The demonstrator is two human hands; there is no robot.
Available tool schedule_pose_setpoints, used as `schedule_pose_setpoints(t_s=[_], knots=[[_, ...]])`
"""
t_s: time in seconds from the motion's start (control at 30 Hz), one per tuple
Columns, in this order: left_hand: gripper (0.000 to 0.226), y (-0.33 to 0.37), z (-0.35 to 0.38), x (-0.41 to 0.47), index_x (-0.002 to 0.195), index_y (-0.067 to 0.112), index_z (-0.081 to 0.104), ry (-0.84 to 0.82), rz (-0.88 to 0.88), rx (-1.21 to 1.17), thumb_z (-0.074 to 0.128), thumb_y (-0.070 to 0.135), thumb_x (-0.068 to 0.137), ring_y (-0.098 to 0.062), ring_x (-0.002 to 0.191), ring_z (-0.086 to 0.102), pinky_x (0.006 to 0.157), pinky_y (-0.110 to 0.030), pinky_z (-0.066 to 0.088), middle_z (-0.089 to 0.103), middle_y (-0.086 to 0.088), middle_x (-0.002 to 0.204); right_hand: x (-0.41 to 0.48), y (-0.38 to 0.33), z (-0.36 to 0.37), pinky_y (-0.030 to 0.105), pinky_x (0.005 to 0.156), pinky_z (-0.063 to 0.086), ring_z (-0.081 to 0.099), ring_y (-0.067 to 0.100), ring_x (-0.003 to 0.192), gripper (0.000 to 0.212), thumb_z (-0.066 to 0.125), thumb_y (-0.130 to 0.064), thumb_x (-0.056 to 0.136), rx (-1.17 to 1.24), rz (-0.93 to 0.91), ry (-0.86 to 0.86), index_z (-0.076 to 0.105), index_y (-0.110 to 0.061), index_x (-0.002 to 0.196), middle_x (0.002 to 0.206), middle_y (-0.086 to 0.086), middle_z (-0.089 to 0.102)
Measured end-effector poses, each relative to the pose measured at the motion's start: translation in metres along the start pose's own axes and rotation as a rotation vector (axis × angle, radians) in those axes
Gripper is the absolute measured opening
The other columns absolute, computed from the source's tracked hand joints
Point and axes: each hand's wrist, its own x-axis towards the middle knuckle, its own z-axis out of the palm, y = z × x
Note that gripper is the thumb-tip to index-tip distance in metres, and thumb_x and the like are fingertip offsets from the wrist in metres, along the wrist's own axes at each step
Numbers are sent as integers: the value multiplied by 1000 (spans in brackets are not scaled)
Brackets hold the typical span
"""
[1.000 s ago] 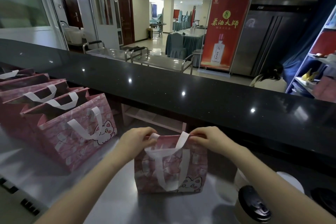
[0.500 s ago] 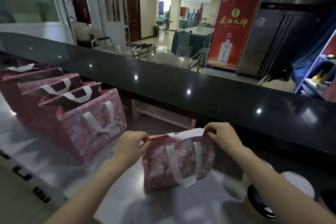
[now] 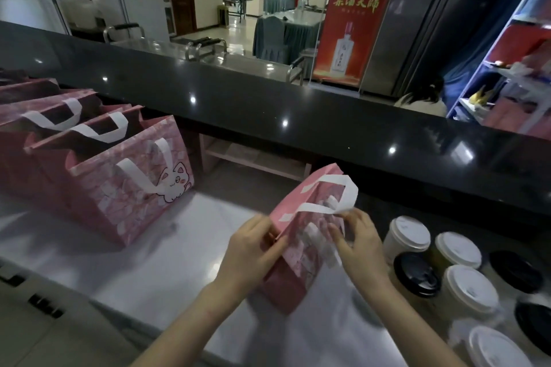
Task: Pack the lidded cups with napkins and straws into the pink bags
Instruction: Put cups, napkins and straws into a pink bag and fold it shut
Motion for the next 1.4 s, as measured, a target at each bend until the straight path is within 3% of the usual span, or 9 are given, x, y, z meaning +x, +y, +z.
schedule_pose_setpoints(t_s=[0.2,0.47,0.63,0.77,0.83,0.93,1.03,1.2,1.4], knots=[[17,26,17,-23,82,28,54,86,-42,16,66,41,85,-8,71,55,61,-27,48,53,13,81,-47,0,-3,31,103,40,45,7,123,26,65,-22,90,81,34,-97,65,-18,116,130,-4,46],[23,71,34,-57,76,21,52,217,-70,135,66,34,88,-12,64,53,55,-33,47,51,11,74,-90,15,-20,30,99,43,44,5,124,32,61,-28,93,76,-22,-240,59,-24,125,130,-6,49],[17,68,40,-81,98,26,58,165,-76,-43,63,38,88,-10,90,58,80,-29,52,55,9,97,-115,27,-24,24,103,34,42,8,124,51,58,-39,93,101,68,-355,43,-33,140,134,-4,44],[66,30,35,-96,133,25,46,3,-154,-2,76,30,75,-9,117,46,101,-20,37,47,3,126,-121,32,-16,44,105,38,43,27,125,74,60,-26,90,26,146,-437,19,-43,148,137,6,40],[92,10,35,-102,145,24,33,-112,-271,15,82,18,67,-13,120,45,99,-22,38,43,-2,133,-120,31,-9,43,102,41,44,30,125,87,61,-19,86,17,144,-452,7,-42,150,140,8,40],[105,-3,38,-103,148,35,24,-165,-355,-92,81,23,60,-11,115,53,92,-25,46,49,0,133,-118,33,3,30,96,39,44,31,126,96,64,-19,86,4,140,-422,-3,-42,151,148,7,35],[101,0,42,-101,138,50,31,-115,-356,-185,81,32,53,5,106,59,81,-14,49,59,16,122,-118,30,11,35,98,43,45,29,128,97,64,-17,84,44,118,-352,-2,-42,151,151,5,35],[97,18,38,-107,139,28,40,-54,-324,-129,81,31,51,-12,111,58,91,-33,50,59,5,124,-126,25,1,35,98,46,51,22,125,93,67,-13,83,138,83,-284,10,-47,148,145,0,46],[91,56,23,-111,131,42,44,25,-264,-208,84,22,52,-1,106,60,87,-29,52,63,18,115,-132,6,-27,36,98,48,54,16,122,90,69,-8,81,264,7,-181,21,-53,143,140,-4,51]])
